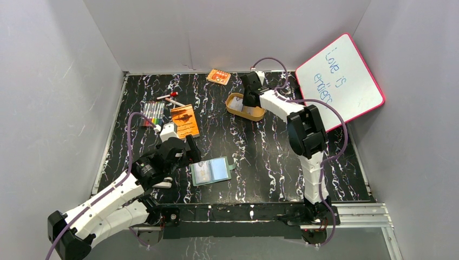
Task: Put the credit cards into the card holder
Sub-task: Pick up the credit card from the storage box.
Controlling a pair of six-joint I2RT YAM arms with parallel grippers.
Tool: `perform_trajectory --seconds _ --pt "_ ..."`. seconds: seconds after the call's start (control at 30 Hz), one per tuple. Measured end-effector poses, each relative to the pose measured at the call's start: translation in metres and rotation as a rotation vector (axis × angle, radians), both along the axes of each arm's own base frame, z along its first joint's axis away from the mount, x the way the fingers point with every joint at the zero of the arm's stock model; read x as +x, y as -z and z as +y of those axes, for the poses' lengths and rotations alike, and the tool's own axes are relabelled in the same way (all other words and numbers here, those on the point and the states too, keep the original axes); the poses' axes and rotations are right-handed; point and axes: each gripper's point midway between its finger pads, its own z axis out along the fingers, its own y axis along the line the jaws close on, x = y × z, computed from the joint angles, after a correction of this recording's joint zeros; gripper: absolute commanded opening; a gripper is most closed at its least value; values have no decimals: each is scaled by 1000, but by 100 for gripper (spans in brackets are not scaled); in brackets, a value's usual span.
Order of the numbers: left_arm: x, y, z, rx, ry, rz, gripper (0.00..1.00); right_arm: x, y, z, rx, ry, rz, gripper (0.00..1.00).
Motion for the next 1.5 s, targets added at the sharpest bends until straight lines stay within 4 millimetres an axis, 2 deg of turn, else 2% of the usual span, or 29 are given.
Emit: perform_trajectory --seconds 0.43,0.8,0.9,0.97,1.07,1.17,1.23,1.37,1.43,1.5 --pt "0 -3 0 -10 0 -11 91 -14 -16 -17 -47 -2 1 0" --pt "-1 -8 1 -23 -1 -24 91 -21 -41 -22 -51 -12 -27 0" --pt "0 -16 2 -30 -6 -40 91 -31 -59 -27 -40 -25 -44 0" --pt "3 -30 3 -42 -17 -70 91 -41 -83 -29 -13 -48 -81 0" --pt "10 -58 4 -72 -37 -129 92 -63 -136 -26 76 -128 -185 0" --pt "17 -93 2 -120 -56 -199 92 -94 -205 -17 189 -281 -359 0" --pt "22 -122 -2 -160 -51 -250 92 -123 -253 -11 225 -396 -525 0" --pt "33 -183 -23 -263 -12 -331 93 -203 -333 19 200 -691 -863 0" --pt "37 -215 -40 -333 27 -353 93 -236 -361 27 183 -809 -1012 0" --pt "40 -246 -61 -421 78 -366 93 -259 -380 20 126 -880 -1165 0"
